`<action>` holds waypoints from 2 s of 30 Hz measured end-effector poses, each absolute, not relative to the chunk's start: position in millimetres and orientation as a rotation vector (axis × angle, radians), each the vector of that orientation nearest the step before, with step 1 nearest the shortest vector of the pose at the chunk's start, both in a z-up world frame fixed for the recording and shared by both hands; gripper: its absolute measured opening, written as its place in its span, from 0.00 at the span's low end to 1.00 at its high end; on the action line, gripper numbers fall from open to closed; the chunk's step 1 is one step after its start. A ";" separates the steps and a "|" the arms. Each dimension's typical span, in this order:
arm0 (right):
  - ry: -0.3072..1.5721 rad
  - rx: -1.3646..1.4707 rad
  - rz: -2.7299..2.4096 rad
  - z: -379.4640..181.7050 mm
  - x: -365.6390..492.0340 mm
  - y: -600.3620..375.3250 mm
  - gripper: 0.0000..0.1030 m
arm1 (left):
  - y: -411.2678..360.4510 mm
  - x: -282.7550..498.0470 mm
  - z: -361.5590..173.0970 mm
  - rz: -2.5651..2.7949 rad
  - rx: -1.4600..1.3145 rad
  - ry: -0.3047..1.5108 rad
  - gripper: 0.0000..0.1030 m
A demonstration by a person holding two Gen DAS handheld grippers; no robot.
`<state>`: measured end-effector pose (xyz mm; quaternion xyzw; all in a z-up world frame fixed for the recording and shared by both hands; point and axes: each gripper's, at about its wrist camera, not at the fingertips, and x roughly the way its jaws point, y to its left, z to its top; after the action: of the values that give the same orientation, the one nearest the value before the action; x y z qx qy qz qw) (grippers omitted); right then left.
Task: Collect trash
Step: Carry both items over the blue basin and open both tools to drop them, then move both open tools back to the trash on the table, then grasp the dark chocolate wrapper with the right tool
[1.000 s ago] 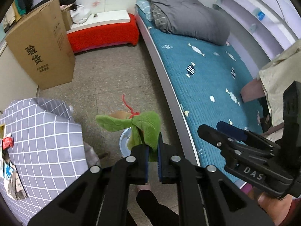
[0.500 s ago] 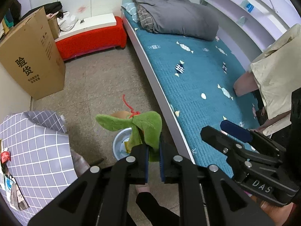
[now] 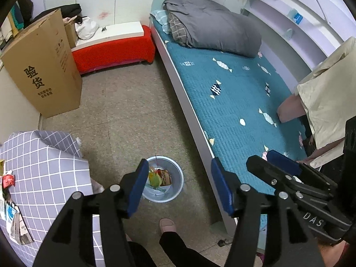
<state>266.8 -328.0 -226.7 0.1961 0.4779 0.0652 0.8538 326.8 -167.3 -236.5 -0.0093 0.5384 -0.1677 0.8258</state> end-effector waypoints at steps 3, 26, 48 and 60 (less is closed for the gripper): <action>1.004 0.400 0.159 -223.3 267.4 -317.1 0.62 | -155.5 323.4 -232.8 -0.333 -0.031 1.135 0.56; 1.003 0.230 0.528 -189.3 286.6 -95.3 0.62 | 71.1 267.4 -186.4 0.038 -0.223 1.001 0.56; 1.147 0.154 0.685 -246.6 301.3 150.2 0.62 | 343.5 243.2 -243.6 0.273 -0.413 1.045 0.56; 1.285 0.172 0.708 -297.7 322.1 207.4 0.52 | 374.3 260.3 -283.9 0.210 -0.386 1.106 0.39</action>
<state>322.1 207.4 -297.7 0.0786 0.5856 0.3225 0.7395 260.3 374.3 -283.9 -0.1818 0.5210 0.0990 0.8281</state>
